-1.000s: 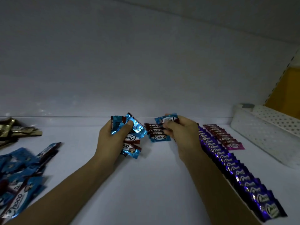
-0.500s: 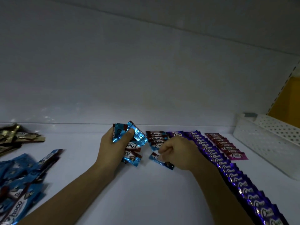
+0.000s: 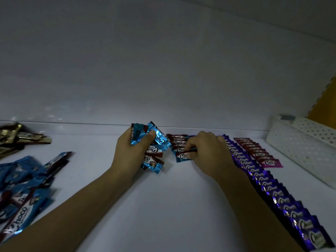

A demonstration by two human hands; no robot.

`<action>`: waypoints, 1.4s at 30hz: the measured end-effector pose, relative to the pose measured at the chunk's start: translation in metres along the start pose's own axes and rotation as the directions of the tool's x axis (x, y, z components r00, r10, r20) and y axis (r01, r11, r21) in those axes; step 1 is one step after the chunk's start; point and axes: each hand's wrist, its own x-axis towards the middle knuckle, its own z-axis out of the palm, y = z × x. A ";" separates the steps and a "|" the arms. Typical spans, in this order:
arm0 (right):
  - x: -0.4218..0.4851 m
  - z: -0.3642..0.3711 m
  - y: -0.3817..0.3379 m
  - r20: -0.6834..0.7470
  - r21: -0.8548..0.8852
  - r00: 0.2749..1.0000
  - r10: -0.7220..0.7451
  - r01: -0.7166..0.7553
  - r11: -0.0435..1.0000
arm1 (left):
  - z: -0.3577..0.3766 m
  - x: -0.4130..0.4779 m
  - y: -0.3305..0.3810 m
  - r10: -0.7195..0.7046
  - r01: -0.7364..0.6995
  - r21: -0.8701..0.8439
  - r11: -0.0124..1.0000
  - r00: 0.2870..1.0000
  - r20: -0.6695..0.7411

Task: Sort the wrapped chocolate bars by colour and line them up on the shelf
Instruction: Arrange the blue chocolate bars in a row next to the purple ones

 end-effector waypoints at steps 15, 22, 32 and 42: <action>-0.004 -0.015 -0.032 0.053 0.948 0.998 0.030 -0.060 0.313 | 0.004 -0.009 0.005 0.096 -0.100 0.039 0.994 0.991 0.091; -0.005 -0.019 -0.033 0.066 0.970 0.973 0.222 -0.115 0.214 | 0.002 -0.007 0.008 0.010 -0.009 -0.017 1.000 0.999 0.045; 0.002 -0.021 -0.019 0.180 0.980 0.933 0.310 -0.198 0.026 | 0.002 -0.004 0.005 -0.017 0.017 0.014 1.000 1.000 -0.015; -0.001 -0.008 0.007 0.132 0.493 0.976 0.174 -0.217 0.843 | 0.001 -0.004 0.004 -0.010 0.012 0.048 0.999 0.999 -0.030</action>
